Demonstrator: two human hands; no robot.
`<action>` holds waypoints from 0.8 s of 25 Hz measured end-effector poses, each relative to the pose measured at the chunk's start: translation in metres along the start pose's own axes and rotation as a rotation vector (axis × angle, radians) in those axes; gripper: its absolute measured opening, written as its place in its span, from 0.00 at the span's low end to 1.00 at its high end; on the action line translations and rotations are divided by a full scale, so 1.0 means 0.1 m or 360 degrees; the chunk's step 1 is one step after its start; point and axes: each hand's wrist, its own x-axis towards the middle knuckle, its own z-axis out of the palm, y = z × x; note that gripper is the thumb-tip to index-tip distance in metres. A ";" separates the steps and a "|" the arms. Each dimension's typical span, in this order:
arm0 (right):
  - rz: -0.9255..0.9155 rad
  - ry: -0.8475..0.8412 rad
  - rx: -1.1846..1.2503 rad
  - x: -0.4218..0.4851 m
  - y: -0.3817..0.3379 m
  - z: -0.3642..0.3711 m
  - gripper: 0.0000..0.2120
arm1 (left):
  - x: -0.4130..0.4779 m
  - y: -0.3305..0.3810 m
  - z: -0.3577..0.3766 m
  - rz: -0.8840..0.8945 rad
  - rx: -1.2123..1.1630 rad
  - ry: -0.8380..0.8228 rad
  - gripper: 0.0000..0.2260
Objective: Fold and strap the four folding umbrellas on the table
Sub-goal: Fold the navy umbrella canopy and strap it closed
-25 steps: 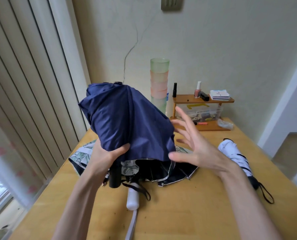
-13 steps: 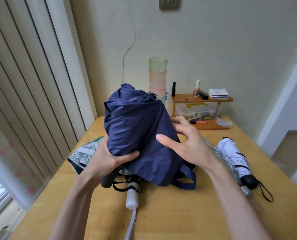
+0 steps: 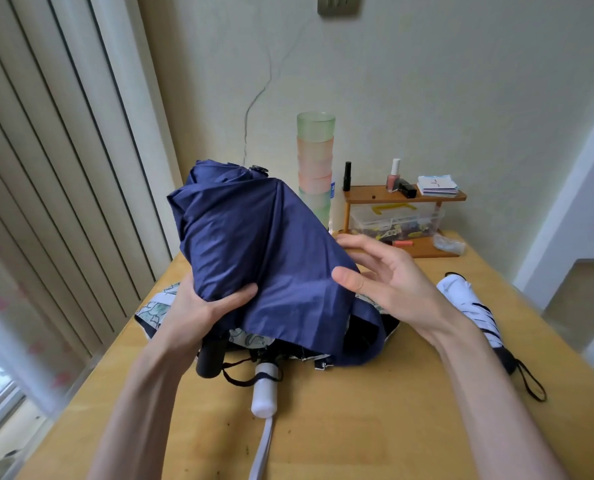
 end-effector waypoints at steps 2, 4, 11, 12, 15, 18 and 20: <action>0.0038 -0.0122 -0.0178 0.01 0.02 0.04 0.14 | -0.01 0.01 -0.01 -0.0011 -0.0004 -0.0010 0.34; 0.0094 -0.0112 -0.0302 0.01 0.03 0.03 0.09 | -0.01 0.02 -0.03 -0.0012 0.0013 -0.0029 0.39; 0.0161 0.0397 -0.0412 -0.02 0.00 -0.16 0.11 | 0.01 0.00 -0.05 -0.0082 -0.0022 -0.0105 0.44; 0.0165 0.0431 -0.0426 -0.01 0.00 -0.14 0.13 | 0.00 0.00 -0.03 -0.0085 -0.0035 -0.0108 0.44; 0.0172 0.0441 -0.0331 -0.02 0.00 -0.15 0.12 | 0.00 -0.01 0.02 -0.0101 -0.0087 -0.0106 0.40; 0.0221 0.0105 -0.0010 -0.08 -0.03 -0.16 0.07 | -0.01 0.01 0.06 -0.0109 -0.0151 -0.0102 0.39; 0.0274 0.0105 0.0000 -0.08 -0.03 -0.18 0.09 | -0.02 0.02 0.07 -0.0086 -0.0166 -0.0118 0.38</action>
